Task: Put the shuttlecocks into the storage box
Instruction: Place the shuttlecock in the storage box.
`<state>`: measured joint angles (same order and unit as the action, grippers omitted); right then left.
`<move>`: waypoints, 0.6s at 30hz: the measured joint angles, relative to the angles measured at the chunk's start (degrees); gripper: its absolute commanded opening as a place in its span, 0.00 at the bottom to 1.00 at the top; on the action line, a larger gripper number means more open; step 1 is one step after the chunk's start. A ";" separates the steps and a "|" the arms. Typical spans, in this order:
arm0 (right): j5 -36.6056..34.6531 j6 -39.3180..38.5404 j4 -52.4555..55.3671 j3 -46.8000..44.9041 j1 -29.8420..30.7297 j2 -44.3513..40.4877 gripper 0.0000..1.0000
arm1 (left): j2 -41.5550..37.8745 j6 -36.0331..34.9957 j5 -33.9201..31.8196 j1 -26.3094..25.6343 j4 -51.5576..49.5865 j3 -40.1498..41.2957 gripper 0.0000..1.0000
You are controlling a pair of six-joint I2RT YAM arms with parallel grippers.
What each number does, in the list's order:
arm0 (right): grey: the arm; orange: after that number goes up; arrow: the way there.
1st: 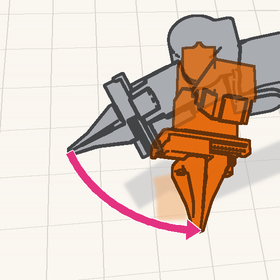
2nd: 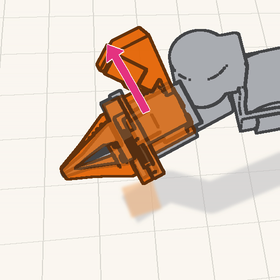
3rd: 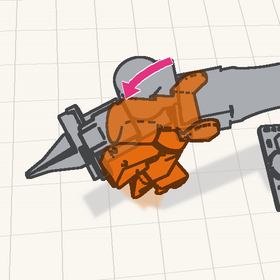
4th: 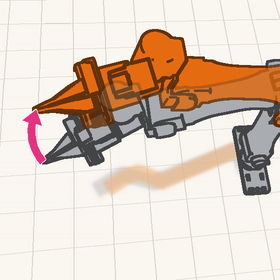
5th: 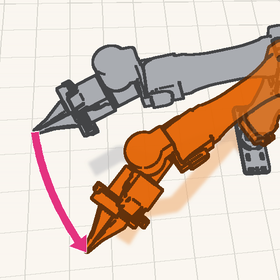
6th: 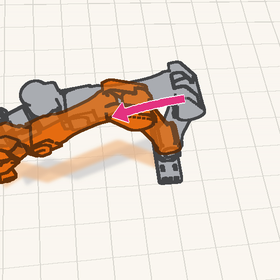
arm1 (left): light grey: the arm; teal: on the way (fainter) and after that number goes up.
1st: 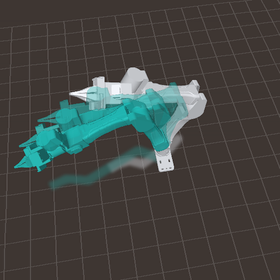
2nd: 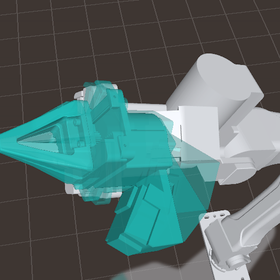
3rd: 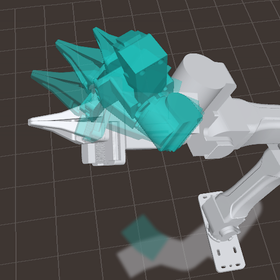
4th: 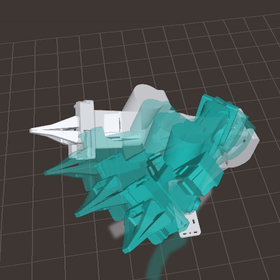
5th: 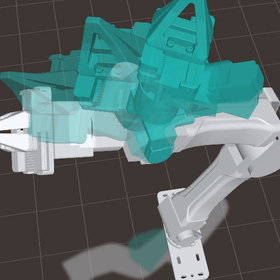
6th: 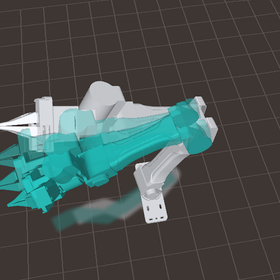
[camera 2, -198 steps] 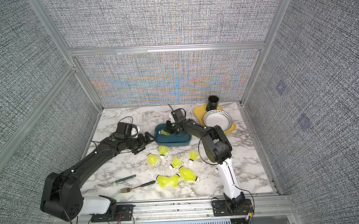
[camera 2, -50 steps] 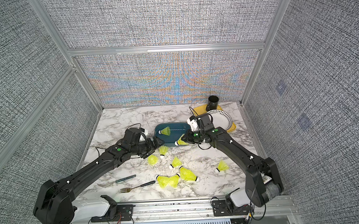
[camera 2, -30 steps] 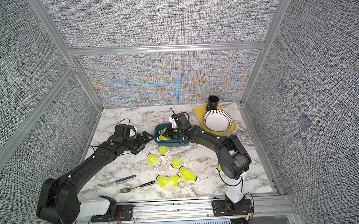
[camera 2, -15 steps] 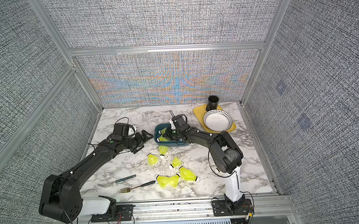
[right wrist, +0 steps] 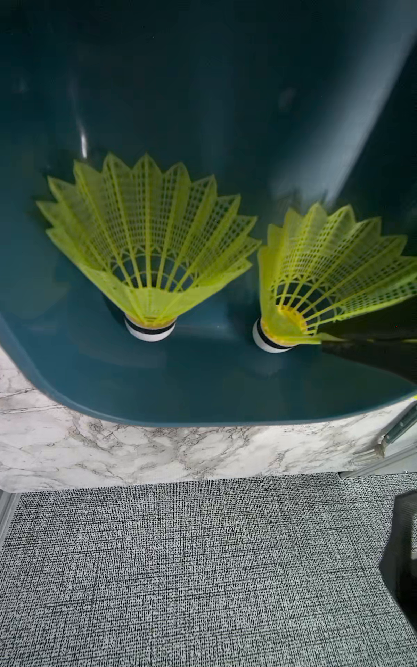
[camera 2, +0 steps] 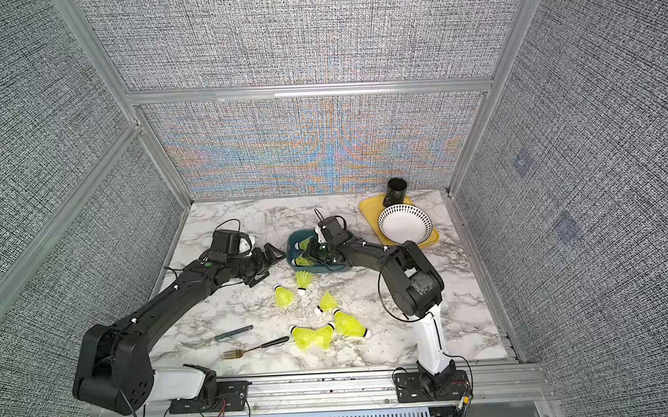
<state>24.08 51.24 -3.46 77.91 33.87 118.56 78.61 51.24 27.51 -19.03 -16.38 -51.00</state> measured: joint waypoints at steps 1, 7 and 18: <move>0.02 -0.02 0.24 0.28 -0.11 0.15 0.16 | -0.02 0.00 0.04 0.00 0.00 0.04 1.00; -0.09 -0.66 1.92 1.29 -0.42 0.13 0.36 | -0.44 0.00 0.09 -0.02 0.02 0.31 1.00; -1.25 -3.23 7.30 2.25 -0.37 -3.43 0.43 | -1.18 0.00 0.94 -0.28 0.00 1.09 1.00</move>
<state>22.83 48.01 3.84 80.16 33.50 115.13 77.43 51.24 28.45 -19.31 -16.38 -49.91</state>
